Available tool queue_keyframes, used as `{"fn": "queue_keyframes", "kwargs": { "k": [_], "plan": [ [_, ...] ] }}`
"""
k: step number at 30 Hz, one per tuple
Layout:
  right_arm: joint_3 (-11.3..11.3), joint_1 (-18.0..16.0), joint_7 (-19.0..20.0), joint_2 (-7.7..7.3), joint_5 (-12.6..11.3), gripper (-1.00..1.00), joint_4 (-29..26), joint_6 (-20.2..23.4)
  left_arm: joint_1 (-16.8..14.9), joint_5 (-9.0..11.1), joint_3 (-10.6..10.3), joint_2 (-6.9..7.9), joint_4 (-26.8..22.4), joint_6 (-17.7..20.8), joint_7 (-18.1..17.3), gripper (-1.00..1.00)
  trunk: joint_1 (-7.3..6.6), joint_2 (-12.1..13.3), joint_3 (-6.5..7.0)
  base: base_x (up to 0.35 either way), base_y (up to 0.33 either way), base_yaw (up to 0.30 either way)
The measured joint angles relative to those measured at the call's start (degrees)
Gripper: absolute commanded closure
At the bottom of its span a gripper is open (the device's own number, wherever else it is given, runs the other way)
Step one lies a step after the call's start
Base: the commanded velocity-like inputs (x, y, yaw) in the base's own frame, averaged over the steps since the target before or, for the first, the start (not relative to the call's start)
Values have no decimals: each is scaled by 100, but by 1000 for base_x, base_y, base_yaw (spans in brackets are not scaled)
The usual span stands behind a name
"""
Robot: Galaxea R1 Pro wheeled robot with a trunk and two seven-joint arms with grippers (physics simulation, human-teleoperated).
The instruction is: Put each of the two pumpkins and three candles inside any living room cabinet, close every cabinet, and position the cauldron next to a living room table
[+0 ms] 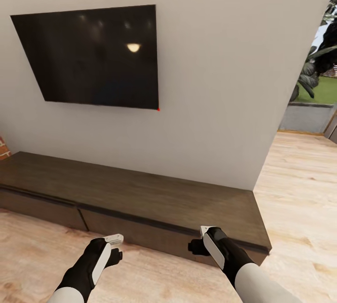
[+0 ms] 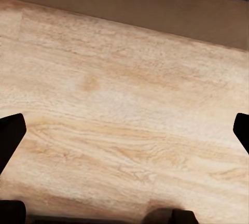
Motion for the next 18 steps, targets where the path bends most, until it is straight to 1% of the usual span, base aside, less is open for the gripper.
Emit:
{"fn": "queue_keyframes", "kwargs": {
  "k": [18],
  "plan": [
    [0,0,0,0,-9,-100,7,0,2,11,-7,0,1,0,-1,-100,-395,722,323,0,0,0]
  ]
}}
